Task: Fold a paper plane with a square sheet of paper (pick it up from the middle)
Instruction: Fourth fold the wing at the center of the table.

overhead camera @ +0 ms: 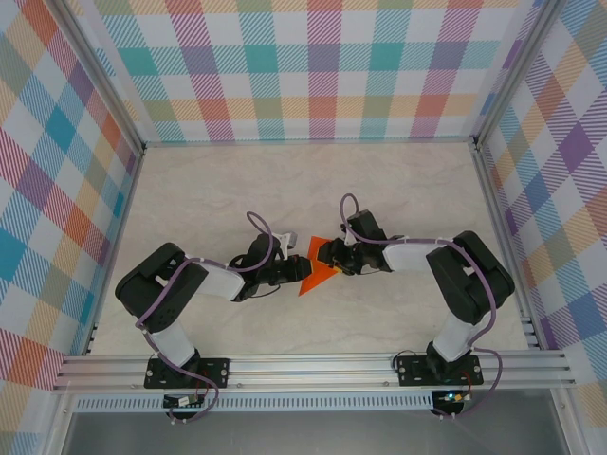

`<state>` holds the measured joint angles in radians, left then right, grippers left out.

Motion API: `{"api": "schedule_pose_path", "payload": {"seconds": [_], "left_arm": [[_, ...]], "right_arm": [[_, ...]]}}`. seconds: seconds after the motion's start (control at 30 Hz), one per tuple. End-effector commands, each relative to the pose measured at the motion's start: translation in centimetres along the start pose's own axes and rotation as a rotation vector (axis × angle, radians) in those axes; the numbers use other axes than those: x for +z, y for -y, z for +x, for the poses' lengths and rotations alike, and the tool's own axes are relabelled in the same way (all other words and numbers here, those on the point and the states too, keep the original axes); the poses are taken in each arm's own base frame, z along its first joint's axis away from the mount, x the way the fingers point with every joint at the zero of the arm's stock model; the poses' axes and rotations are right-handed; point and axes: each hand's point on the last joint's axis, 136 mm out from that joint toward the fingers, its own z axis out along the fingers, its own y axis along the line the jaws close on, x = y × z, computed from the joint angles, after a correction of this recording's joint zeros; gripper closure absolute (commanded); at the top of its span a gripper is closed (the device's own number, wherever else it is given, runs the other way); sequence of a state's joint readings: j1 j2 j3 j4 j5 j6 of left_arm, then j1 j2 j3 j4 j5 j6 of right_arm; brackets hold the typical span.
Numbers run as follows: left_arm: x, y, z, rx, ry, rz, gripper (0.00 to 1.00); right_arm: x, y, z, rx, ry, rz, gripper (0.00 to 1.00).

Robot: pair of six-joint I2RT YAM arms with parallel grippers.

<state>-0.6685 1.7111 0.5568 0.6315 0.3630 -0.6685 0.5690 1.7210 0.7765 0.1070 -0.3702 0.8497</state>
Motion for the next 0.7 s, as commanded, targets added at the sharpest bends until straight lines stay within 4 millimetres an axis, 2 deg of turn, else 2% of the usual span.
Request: {"api": "schedule_pose_path", "payload": {"seconds": [0.0,0.1,0.23,0.37,0.47,0.67], "left_arm": [[0.2,0.1,-0.6,0.006,0.011,0.023,0.77],[0.3,0.6,-0.7,0.014,0.013,0.047,0.72],[0.4,0.5,-0.6,0.013,0.007,0.045,0.71],[0.5,0.0,-0.4,0.004,0.004,0.029,0.75],[0.6,-0.6,-0.5,-0.019,0.012,0.0,0.82],[0.9,-1.3,-0.5,-0.107,-0.003,-0.002,0.86]], "right_arm": [[0.7,0.8,0.0,0.009,-0.018,0.024,0.48],[0.8,1.1,0.0,0.022,-0.024,0.034,0.47],[0.7,1.0,0.0,0.027,-0.022,0.035,0.46],[0.7,1.3,-0.1,0.035,-0.025,0.06,0.46],[0.8,1.9,0.0,0.042,-0.029,0.086,0.46],[0.8,2.7,0.1,0.028,-0.036,0.133,0.46]]}}
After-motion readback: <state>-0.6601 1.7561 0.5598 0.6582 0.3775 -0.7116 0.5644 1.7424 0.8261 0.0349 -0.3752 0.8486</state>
